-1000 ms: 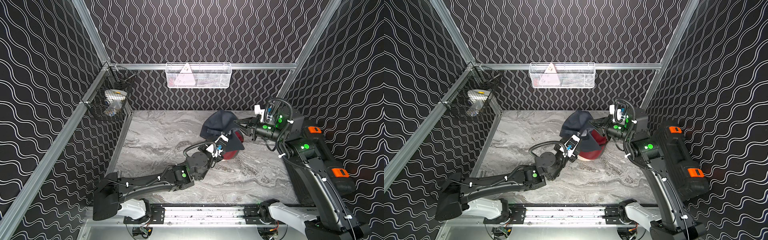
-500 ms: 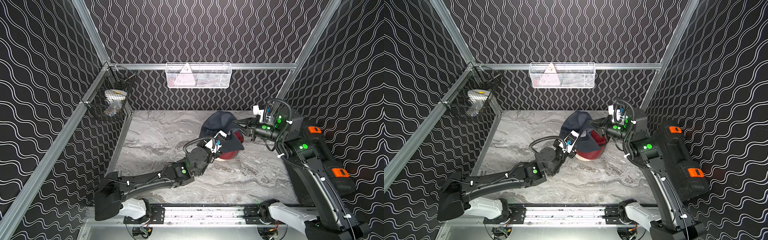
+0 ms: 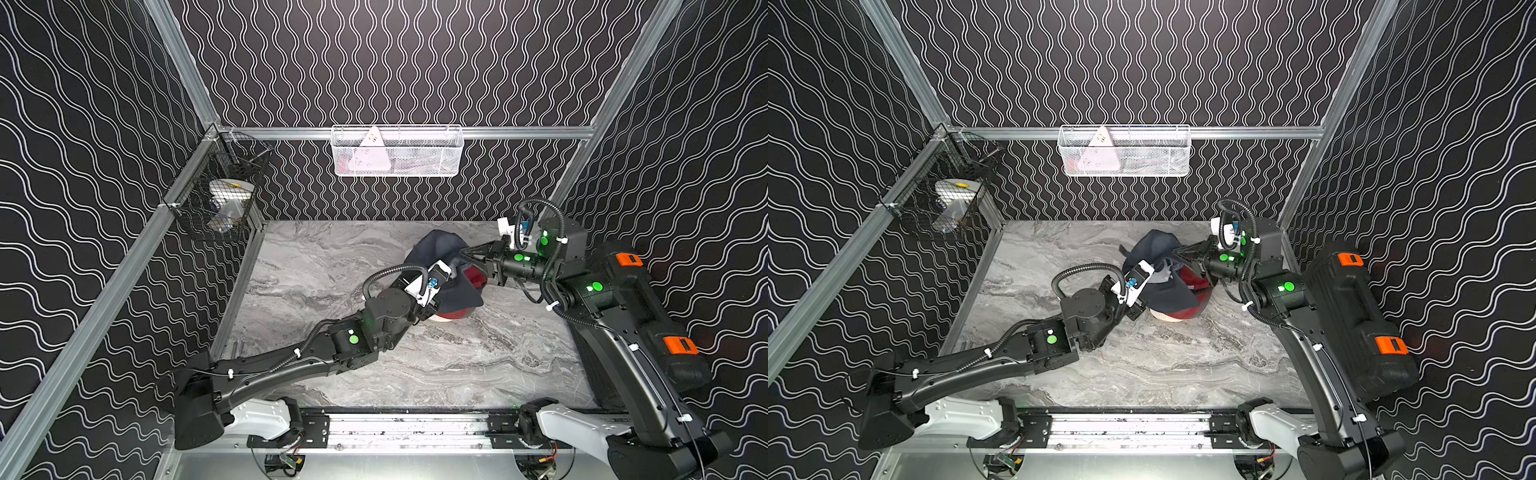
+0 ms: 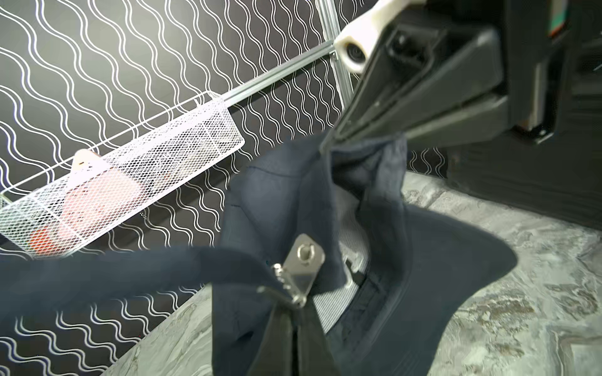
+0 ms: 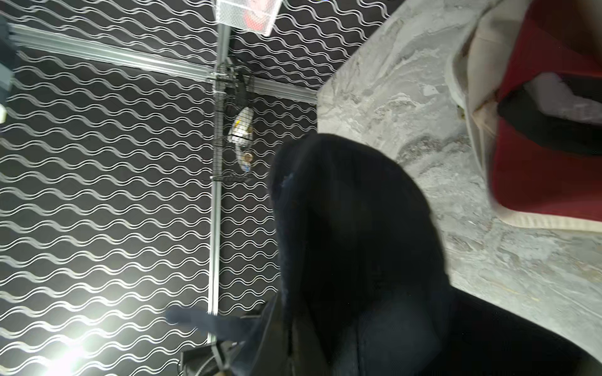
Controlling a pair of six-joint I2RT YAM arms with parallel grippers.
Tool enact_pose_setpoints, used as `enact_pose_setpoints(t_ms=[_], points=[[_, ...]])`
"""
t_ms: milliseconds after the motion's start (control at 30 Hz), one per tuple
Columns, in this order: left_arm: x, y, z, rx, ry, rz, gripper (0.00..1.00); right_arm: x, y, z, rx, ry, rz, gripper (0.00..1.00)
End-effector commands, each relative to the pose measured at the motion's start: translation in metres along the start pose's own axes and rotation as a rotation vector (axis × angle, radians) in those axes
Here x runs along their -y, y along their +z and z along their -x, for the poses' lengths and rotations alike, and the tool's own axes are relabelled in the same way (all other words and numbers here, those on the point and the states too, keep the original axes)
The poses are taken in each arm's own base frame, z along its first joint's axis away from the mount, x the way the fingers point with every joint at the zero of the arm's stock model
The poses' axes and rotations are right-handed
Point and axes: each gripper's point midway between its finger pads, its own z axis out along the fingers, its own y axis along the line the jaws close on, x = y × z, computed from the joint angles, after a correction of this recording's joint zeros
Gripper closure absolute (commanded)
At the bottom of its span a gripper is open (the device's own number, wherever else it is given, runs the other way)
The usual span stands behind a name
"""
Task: Open the adjustable buckle of the baseball cap
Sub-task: Pull the adjustable strap on the baseball cap.
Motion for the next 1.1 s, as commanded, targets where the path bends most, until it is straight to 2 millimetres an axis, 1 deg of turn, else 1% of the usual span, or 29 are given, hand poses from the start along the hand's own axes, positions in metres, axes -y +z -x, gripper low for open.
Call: enact_pose_setpoints(t_ms=[0, 67, 100, 267, 400, 433, 467, 567, 667, 767, 800, 933, 1067], points=[[0.002, -0.007, -0.002, -0.064, 0.016, -0.054, 1.0, 0.017, 0.002, 0.0, -0.005, -0.057, -0.081, 1.0], [0.0, -0.012, 0.004, -0.084, 0.023, -0.073, 1.0, 0.021, 0.001, -0.002, -0.016, -0.092, -0.109, 0.94], [-0.001, -0.013, 0.004, -0.103, 0.031, -0.082, 1.0, 0.022, -0.001, -0.002, -0.016, -0.108, -0.125, 0.9], [-0.002, -0.022, 0.013, -0.181, 0.063, -0.142, 1.0, 0.026, -0.016, -0.002, -0.006, -0.236, -0.214, 0.68], [0.0, -0.026, 0.016, -0.248, 0.079, -0.186, 1.0, 0.025, -0.028, -0.003, 0.017, -0.342, -0.267, 0.54], [0.001, -0.026, 0.015, -0.266, 0.082, -0.195, 1.0, 0.023, -0.03, -0.004, 0.024, -0.372, -0.274, 0.53], [0.001, -0.026, 0.018, -0.275, 0.081, -0.201, 1.0, 0.021, -0.032, -0.006, 0.026, -0.4, -0.275, 0.52], [0.001, -0.025, 0.016, -0.331, 0.091, -0.202, 1.0, 0.019, -0.035, -0.011, 0.039, -0.481, -0.292, 0.51], [-0.002, -0.024, 0.011, -0.385, 0.104, -0.186, 1.0, 0.021, -0.037, -0.019, 0.03, -0.542, -0.323, 0.51], [-0.005, -0.022, 0.007, -0.404, 0.087, -0.174, 1.0, 0.025, -0.038, -0.025, 0.025, -0.57, -0.336, 0.52], [-0.006, -0.022, 0.004, -0.412, 0.072, -0.179, 1.0, 0.022, -0.037, -0.034, 0.007, -0.593, -0.32, 0.52], [-0.008, -0.018, -0.004, -0.447, 0.02, -0.199, 1.0, 0.024, -0.036, -0.043, -0.008, -0.638, -0.322, 0.51], [-0.007, -0.015, -0.009, -0.48, 0.002, -0.208, 1.0, 0.02, -0.031, -0.052, -0.016, -0.702, -0.317, 0.48]])
